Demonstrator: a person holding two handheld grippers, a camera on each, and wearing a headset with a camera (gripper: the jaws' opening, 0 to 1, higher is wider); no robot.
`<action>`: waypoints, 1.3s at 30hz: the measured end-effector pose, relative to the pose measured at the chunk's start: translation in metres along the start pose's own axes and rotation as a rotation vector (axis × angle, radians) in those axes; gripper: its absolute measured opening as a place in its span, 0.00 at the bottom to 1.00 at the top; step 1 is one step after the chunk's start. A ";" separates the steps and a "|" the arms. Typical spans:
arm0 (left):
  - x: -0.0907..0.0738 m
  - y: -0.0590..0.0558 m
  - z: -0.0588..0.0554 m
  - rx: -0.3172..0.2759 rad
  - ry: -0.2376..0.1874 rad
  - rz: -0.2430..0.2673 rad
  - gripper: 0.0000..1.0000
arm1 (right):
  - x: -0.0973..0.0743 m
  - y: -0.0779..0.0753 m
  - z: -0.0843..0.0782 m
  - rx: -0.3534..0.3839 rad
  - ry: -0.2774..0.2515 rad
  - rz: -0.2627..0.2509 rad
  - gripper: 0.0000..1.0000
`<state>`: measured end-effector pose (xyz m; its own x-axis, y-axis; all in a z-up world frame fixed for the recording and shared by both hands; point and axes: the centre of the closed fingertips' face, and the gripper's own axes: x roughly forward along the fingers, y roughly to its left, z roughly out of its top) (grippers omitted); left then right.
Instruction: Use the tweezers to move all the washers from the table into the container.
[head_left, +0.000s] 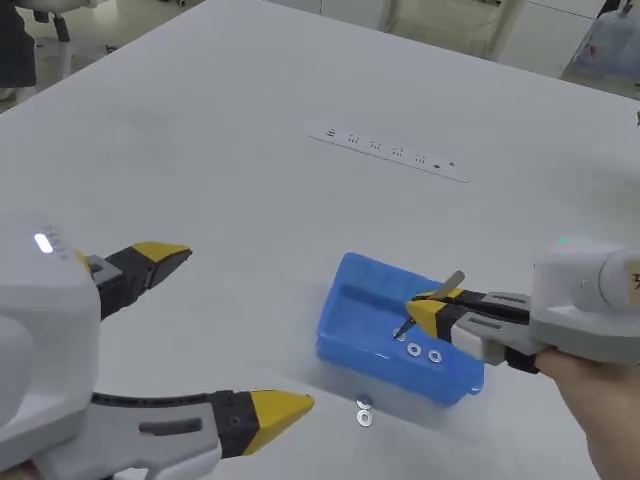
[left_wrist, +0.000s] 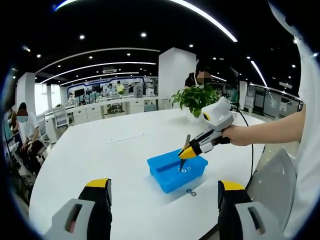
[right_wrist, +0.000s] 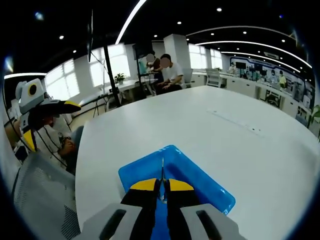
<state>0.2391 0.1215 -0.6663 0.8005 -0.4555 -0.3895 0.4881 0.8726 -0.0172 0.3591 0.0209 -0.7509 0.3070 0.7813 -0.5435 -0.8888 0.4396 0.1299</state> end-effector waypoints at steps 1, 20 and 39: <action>0.000 0.000 -0.001 -0.001 0.000 0.001 0.89 | 0.001 0.000 -0.001 0.004 0.005 0.002 0.03; -0.001 0.005 -0.002 -0.010 0.000 0.021 0.89 | 0.003 -0.006 -0.012 -0.012 0.030 -0.016 0.03; 0.004 -0.004 0.000 0.003 0.001 -0.011 0.89 | -0.039 0.051 0.021 -0.030 -0.152 0.045 0.03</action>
<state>0.2406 0.1161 -0.6679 0.7947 -0.4648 -0.3905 0.4980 0.8670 -0.0186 0.3092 0.0221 -0.7057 0.3122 0.8589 -0.4060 -0.9120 0.3906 0.1249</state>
